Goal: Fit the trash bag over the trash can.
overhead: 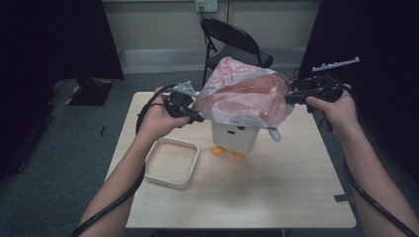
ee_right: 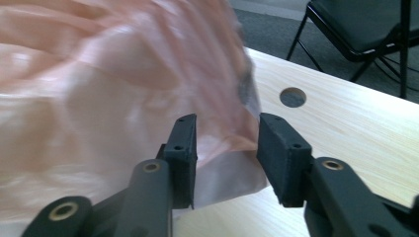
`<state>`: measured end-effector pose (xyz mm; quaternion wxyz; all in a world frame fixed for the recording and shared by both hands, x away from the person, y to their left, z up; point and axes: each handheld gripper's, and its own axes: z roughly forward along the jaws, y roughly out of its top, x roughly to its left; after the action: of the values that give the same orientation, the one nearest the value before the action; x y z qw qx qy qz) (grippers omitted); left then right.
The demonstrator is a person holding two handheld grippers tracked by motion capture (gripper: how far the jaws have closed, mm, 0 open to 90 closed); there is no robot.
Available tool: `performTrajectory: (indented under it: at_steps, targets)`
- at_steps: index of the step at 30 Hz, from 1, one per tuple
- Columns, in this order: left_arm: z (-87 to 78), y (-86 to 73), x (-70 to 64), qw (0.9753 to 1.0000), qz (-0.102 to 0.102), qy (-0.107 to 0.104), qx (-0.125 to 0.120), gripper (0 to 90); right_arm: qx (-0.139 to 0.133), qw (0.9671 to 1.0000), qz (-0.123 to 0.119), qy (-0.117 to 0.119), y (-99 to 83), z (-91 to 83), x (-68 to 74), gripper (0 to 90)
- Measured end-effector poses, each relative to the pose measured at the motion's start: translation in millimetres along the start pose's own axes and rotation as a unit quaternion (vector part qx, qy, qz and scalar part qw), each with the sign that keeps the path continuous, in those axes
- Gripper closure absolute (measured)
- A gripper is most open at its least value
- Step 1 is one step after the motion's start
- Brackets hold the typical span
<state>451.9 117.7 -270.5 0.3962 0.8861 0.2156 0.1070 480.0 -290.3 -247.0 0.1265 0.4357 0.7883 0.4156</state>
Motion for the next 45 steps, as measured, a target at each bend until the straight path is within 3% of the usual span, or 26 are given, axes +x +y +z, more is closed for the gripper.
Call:
performTrajectory:
  at_steps: [3,7,13,16,17,19,20,21,23,26,28,30,35,36,37,38,40,42,43,45]
  targets:
    - [-0.3,0.3,-2.3,0.9999,0.000,0.008,-0.007,90.0,0.014,0.9998,-0.010,0.000,0.7,-1.5,5.6,55.9]
    - [-0.6,-1.0,-4.1,0.9998,0.003,0.014,-0.010,90.0,0.044,0.9990,-0.005,-0.004,-10.4,13.6,5.9,53.9]
    - [1.2,-3.0,-3.2,0.9998,0.002,0.016,-0.007,90.0,0.063,0.9974,0.012,0.032,-30.4,38.2,2.2,52.5]
    - [3.0,-5.2,-2.0,0.9999,-0.002,0.014,-0.002,90.0,0.063,0.9972,0.019,0.034,-34.5,43.9,0.1,52.2]
    - [3.6,-6.1,-1.5,0.9999,-0.001,0.015,0.000,90.0,0.066,0.9970,0.019,0.035,-35.9,45.6,-0.7,53.3]
    - [4.4,-7.5,-0.5,0.9998,-0.006,0.015,-0.007,90.0,0.071,0.9963,0.015,0.048,-37.6,48.1,-1.4,68.2]
    - [5.2,-8.5,0.9,0.9997,-0.006,0.019,-0.014,90.0,0.067,0.9966,0.009,0.047,-37.9,48.6,-1.2,70.7]
    - [5.9,-9.4,2.3,0.9996,-0.010,0.020,-0.017,90.0,0.060,0.9976,0.002,0.035,-37.7,48.8,-1.5,78.7]
    - [7.6,-10.9,4.5,0.9994,-0.015,0.021,-0.022,90.0,0.055,0.9971,0.003,0.052,-37.6,50.0,-3.0,90.0]
    - [9.1,-11.6,7.3,0.9990,-0.013,0.036,-0.021,90.0,0.060,0.9973,-0.008,0.041,-35.9,52.7,-2.2,90.0]
    - [9.5,-11.5,9.6,0.9988,-0.019,0.039,-0.022,90.0,0.075,0.9962,-0.024,0.037,-34.5,56.3,-0.9,90.0]
    - [12.0,-12.2,11.7,0.9987,-0.026,0.034,-0.026,90.0,0.088,0.9955,-0.029,0.019,-34.1,58.8,-0.8,90.0]
    - [10.9,-12.0,9.7,0.9991,-0.012,0.029,-0.029,89.6,0.068,0.9969,-0.034,0.021,-34.6,55.5,-1.2,90.0]
    - [9.8,-11.8,9.4,0.9987,-0.013,0.031,-0.038,86.5,0.061,0.9973,-0.032,0.026,-34.0,53.0,-2.0,89.2]
    - [8.8,-11.9,10.2,0.9984,-0.008,0.033,-0.046,79.5,0.057,0.9976,-0.029,0.026,-33.1,50.2,-2.7,80.7]
    - [6.6,-12.7,11.1,0.9980,-0.018,0.029,-0.054,73.7,0.054,0.9980,-0.027,0.019,-32.1,47.5,-2.8,77.4]
    - [4.7,-14.7,11.1,0.9979,-0.036,0.004,-0.053,65.8,0.054,0.9979,-0.033,0.009,-28.8,39.5,-3.0,72.8]
    - [0.9,-17.6,10.9,0.9978,-0.040,-0.010,-0.052,56.6,0.052,0.9981,-0.034,0.001,-25.9,32.6,-2.1,67.7]
    - [-0.9,-18.3,10.8,0.9976,-0.042,-0.018,-0.052,47.6,0.051,0.9979,-0.040,-0.003,-24.3,29.7,-1.9,65.8]
    - [-9.8,-19.5,11.1,0.9973,-0.043,-0.015,-0.057,40.3,0.051,0.9978,-0.041,-0.009,-21.4,23.3,-0.6,63.9]
